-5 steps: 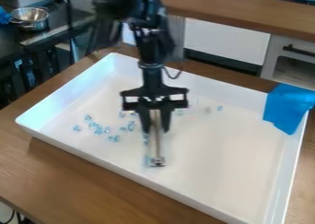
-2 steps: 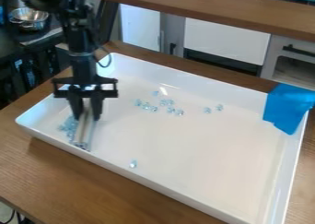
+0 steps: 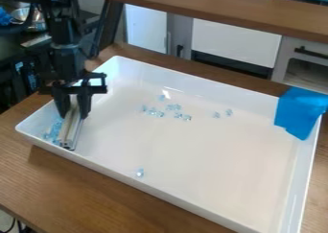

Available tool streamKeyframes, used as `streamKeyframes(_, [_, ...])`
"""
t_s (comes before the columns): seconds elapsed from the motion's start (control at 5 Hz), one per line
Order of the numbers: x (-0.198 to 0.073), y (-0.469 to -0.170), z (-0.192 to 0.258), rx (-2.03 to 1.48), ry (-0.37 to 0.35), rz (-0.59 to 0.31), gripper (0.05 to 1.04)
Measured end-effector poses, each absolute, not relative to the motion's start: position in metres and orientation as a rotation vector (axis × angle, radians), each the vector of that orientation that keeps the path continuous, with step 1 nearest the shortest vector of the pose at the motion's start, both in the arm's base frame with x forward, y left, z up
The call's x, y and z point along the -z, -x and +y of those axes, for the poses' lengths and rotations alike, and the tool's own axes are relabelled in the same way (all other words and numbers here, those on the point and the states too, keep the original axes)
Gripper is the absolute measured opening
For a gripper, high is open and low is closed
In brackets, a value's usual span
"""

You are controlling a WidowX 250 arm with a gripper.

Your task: Sweep into pile

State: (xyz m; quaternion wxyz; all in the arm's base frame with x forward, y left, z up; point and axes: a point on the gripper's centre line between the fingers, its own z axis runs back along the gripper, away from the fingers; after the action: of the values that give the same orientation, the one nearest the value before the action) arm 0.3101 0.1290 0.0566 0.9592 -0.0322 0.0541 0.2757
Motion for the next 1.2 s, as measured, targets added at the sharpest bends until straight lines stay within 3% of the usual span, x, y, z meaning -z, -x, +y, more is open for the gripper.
streamKeyframes(0.4, [-0.094,-0.359,0.043,-0.432,0.158,0.064,0.370])
streamKeyframes(0.8, [-0.096,-0.378,-0.042,-0.330,0.131,0.051,0.370])
streamKeyframes(1.2, [-0.079,-0.402,-0.080,-0.326,0.089,0.041,0.370])
